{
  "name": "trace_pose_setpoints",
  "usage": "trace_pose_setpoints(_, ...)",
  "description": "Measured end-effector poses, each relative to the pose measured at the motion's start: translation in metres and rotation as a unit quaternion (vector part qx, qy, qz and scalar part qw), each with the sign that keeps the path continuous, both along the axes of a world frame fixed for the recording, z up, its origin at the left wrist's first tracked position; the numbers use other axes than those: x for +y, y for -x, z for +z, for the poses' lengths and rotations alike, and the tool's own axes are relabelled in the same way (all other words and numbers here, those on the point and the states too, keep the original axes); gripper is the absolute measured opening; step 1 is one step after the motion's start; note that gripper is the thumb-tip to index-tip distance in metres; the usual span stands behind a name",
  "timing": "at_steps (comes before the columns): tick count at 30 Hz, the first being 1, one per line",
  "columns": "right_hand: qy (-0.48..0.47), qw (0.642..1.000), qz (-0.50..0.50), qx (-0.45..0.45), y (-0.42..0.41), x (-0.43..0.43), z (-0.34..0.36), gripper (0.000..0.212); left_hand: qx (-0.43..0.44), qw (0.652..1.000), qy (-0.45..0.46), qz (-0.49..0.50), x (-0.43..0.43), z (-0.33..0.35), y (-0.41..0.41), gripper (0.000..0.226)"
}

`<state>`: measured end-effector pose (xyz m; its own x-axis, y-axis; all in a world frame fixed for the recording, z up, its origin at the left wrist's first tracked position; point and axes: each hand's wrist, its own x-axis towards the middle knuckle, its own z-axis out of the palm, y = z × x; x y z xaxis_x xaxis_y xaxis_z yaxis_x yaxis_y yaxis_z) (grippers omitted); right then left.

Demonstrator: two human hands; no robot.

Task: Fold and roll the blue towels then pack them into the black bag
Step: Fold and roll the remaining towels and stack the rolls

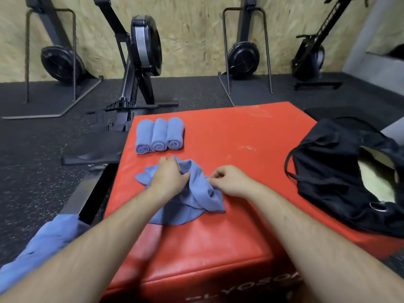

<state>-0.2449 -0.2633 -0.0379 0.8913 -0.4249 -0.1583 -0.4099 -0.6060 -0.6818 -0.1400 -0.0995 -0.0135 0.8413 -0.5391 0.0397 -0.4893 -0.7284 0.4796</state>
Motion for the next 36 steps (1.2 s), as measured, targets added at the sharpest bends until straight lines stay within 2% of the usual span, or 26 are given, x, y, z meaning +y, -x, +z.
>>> trace_pose_setpoints(2,-0.008,1.0,0.01,0.028,-0.009,0.004,0.002,0.045,0.02,0.996,-0.079,-0.032,0.001,-0.001,0.0,0.037)
trace_pose_setpoints(4,-0.021,0.999,0.014,0.042,-0.016,0.007,0.0,0.05,0.084,0.99,-0.105,-0.034,0.003,-0.003,-0.001,0.042)
trace_pose_setpoints(7,-0.073,0.996,0.029,0.037,-0.019,0.013,0.002,0.032,0.208,0.977,-0.04,-0.02,0.005,-0.003,-0.008,0.036)
trace_pose_setpoints(10,-0.103,0.993,0.05,0.01,-0.02,0.018,0.006,0.032,0.284,0.958,0.035,-0.003,0.008,-0.002,-0.01,0.031)
trace_pose_setpoints(13,-0.081,0.996,0.015,-0.026,-0.022,0.025,0.008,0.029,0.273,0.957,0.098,0.008,0.012,-0.007,-0.015,0.025)
trace_pose_setpoints(15,-0.059,0.996,-0.009,-0.072,-0.024,0.027,0.014,0.037,0.26,0.954,0.15,0.007,0.016,0.0,-0.017,0.016)
trace_pose_setpoints(19,-0.096,0.98,-0.042,-0.172,-0.02,0.021,0.032,0.039,0.276,0.919,0.281,0.026,0.019,0.022,-0.019,0.014)
trace_pose_setpoints(23,-0.188,0.963,-0.082,-0.173,-0.006,0.015,0.042,0.038,0.201,0.933,0.295,0.054,0.032,0.025,-0.032,0.024)
trace_pose_setpoints(25,-0.201,0.959,-0.114,-0.164,0.004,0.01,0.042,0.039,0.188,0.93,0.312,0.054,0.039,0.025,-0.042,0.031)
trace_pose_setpoints(27,-0.195,0.95,-0.166,-0.176,0.014,0.002,0.041,0.031,0.178,0.924,0.325,0.092,0.047,0.03,-0.047,0.029)
trace_pose_setpoints(29,-0.237,0.93,-0.207,-0.191,0.021,-0.007,0.04,0.016,0.163,0.919,0.339,0.117,0.054,0.032,-0.052,0.024)
trace_pose_setpoints(31,-0.293,0.902,-0.238,-0.21,0.029,-0.014,0.043,0.014,0.176,0.909,0.35,0.146,0.058,0.029,-0.058,0.027)
trace_pose_setpoints(34,-0.389,0.849,-0.255,-0.251,0.04,-0.019,0.045,0.019,0.255,0.892,0.352,0.126,0.061,0.025,-0.058,0.027)
trace_pose_setpoints(36,-0.448,0.831,-0.255,-0.209,0.048,-0.017,0.043,0.022,0.322,0.875,0.34,0.122,0.06,0.02,-0.055,0.025)
